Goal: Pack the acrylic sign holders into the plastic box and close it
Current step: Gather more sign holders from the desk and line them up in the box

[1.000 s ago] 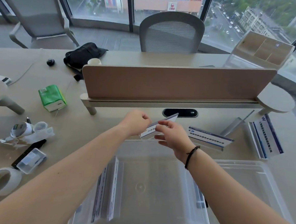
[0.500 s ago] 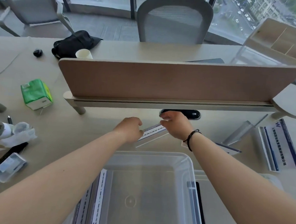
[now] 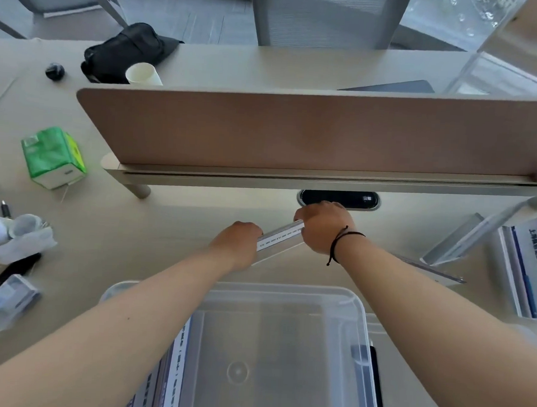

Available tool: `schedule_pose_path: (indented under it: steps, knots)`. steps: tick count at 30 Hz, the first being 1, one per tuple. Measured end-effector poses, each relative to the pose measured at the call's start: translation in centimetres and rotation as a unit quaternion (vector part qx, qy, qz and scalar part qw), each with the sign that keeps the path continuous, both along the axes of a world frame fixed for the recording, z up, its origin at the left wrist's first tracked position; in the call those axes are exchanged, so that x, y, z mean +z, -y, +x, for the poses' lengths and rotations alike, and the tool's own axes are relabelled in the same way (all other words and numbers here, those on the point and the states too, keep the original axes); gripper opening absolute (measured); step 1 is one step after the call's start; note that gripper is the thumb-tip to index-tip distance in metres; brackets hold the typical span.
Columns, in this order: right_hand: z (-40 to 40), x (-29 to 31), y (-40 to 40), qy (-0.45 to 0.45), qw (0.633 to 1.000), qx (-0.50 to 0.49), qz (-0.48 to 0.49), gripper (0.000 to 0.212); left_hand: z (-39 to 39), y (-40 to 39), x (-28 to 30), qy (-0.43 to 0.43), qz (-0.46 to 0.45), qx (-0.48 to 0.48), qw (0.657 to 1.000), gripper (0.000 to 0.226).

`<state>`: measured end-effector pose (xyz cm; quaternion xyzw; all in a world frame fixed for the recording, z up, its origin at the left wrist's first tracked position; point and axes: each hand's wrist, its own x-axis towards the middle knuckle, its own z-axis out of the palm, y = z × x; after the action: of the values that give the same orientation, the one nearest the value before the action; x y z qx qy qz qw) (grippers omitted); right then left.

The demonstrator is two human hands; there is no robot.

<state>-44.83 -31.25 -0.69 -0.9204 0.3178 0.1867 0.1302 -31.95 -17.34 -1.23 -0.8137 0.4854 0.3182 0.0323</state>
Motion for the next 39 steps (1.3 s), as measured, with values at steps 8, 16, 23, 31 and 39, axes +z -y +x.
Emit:
schedule_pose_path:
  steps: [8, 16, 23, 31, 39]
  knots:
    - [0.1, -0.3, -0.8, -0.039, 0.995, 0.051, -0.074, 0.026, 0.3, -0.7, 0.0, -0.012, -0.008, 0.022, 1.0, 0.014]
    - [-0.2, 2.4, -2.4, 0.064, 0.991, 0.044, -0.112, 0.022, 1.5, -1.9, 4.5, 0.021, -0.032, 0.021, 0.999, 0.015]
    - [-0.5, 8.9, -4.3, 0.069, 0.988, 0.05, -0.125, 0.015, 1.6, -3.8, 9.9, 0.049, -0.082, -0.008, 0.995, 0.016]
    - [-2.5, 17.7, -8.4, 0.101, 0.987, 0.031, -0.12, 0.015, 0.5, -7.6, 18.0, 0.06, -0.151, -0.066, 0.985, 0.018]
    - [-5.7, 21.3, -14.5, 0.12, 0.987, 0.032, -0.101, 0.018, -1.0, -12.7, 22.6, 0.047, -0.142, -0.114, 0.982, 0.02]
